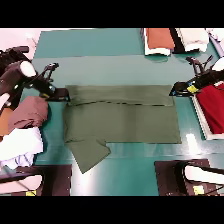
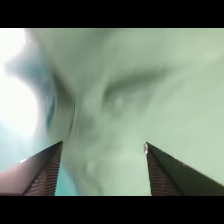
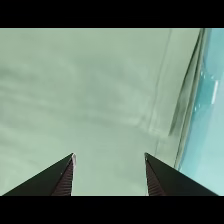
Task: Fold the shirts.
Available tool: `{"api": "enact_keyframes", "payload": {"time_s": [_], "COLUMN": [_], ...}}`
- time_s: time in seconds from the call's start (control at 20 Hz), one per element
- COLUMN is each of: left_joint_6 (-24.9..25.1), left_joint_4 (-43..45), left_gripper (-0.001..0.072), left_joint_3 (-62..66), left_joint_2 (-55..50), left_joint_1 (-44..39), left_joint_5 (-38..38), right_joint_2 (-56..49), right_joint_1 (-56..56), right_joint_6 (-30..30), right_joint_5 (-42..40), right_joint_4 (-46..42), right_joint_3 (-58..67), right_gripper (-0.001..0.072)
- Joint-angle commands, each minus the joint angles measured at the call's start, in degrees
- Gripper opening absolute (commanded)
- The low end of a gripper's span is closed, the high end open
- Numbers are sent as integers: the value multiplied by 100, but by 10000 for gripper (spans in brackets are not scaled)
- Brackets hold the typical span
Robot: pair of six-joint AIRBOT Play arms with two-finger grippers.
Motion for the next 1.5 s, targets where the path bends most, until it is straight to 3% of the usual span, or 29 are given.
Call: {"api": "enact_keyframes", "payload": {"time_s": [0.0,0.2,0.35,0.7,0.9,1.0,1.05,1.1,1.3,1.45], "left_joint_6": [-350,-544,-518,146,149,313,385,415,492,492], "left_joint_4": [138,-485,-1241,-2557,-2643,-2643,-2640,-2636,-2243,-1853], "left_gripper": [600,600,600,600,598,279,212,31,21,21], "left_joint_3": [-1598,-3700,-4542,-5025,-5025,-5025,-5025,-5025,-4929,-4728], "left_joint_2": [1401,2938,3329,3327,3327,3327,3327,3327,3329,3329], "left_joint_1": [-4,-4,-4,-17,-17,-15,-15,-15,-15,-15], "left_joint_5": [-109,-83,120,1128,1191,1078,1040,1003,793,595], "right_joint_2": [721,1425,1635,1731,1733,1738,1738,1738,1738,1950], "right_joint_1": [-2,-2,-2,0,-2,-2,-2,-2,-162,-957], "right_joint_6": [-15,-11,-11,-2,61,59,61,61,116,118], "right_joint_5": [-26,-505,-562,-442,-468,-452,-437,-402,337,850], "right_joint_4": [-2,13,15,31,343,468,463,446,-166,-605], "right_joint_3": [-365,-835,-920,-920,-920,-920,-920,-920,-994,-1794], "right_gripper": [501,501,500,500,499,436,437,436,437,437]}}
